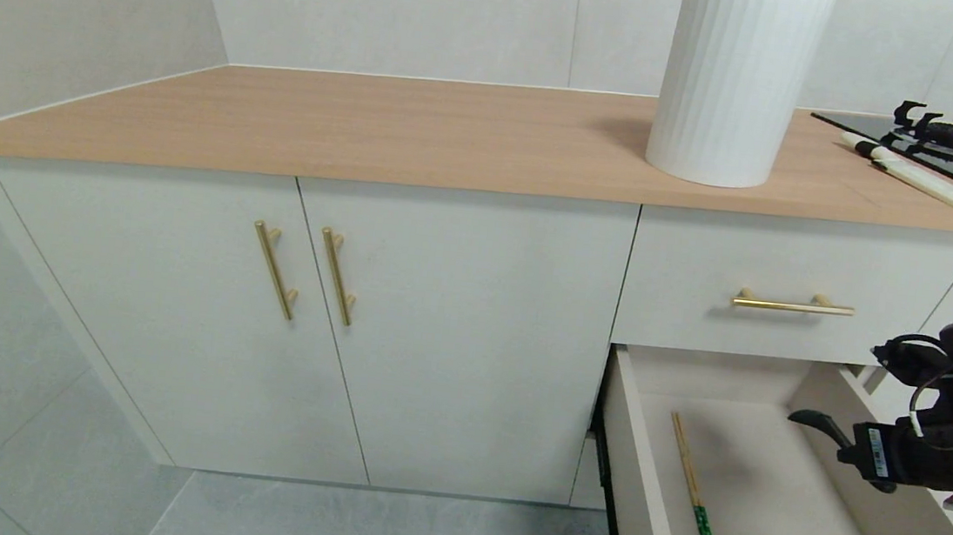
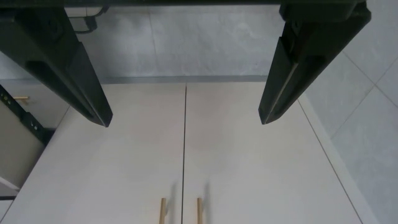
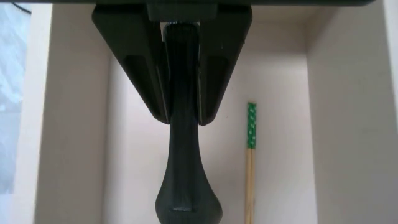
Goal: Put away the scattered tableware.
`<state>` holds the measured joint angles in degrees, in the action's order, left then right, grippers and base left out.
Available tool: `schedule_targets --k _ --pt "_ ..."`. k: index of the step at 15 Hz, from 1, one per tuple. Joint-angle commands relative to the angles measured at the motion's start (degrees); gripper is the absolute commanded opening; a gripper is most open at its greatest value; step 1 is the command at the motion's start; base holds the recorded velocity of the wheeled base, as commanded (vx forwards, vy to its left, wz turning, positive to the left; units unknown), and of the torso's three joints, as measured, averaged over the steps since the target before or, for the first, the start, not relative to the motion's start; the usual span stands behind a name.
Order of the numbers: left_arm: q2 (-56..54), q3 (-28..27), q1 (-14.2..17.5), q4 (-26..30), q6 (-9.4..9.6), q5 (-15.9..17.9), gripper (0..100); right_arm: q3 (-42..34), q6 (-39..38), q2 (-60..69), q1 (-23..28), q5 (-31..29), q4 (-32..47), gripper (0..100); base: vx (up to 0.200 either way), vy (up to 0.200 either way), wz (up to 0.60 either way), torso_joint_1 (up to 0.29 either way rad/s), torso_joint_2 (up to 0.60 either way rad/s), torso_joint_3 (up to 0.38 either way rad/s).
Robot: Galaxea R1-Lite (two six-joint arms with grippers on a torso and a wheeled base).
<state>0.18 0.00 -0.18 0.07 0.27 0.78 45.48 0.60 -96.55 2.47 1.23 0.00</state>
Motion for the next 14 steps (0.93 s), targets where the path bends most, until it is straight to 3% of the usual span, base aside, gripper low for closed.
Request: schedule_targets --k 1,8,14 --pt "0.08 0.0 0.01 0.01 0.0 0.01 100 -0.66 0.02 -3.38 -0.98 -0.97 -1.23 0 0.0 0.0 0.0 0.0 0.0 0.0" --pt "0.08 0.0 0.01 0.01 0.0 0.01 100 -4.17 -0.25 -18.85 -2.56 -5.89 -19.07 0 0.0 0.0 0.0 0.0 0.0 0.0" --pt "0.17 0.0 0.01 0.01 0.0 0.01 100 -5.67 -0.25 -26.76 -2.39 -9.23 -28.92 0 0.0 0.0 0.0 0.0 0.0 0.0"
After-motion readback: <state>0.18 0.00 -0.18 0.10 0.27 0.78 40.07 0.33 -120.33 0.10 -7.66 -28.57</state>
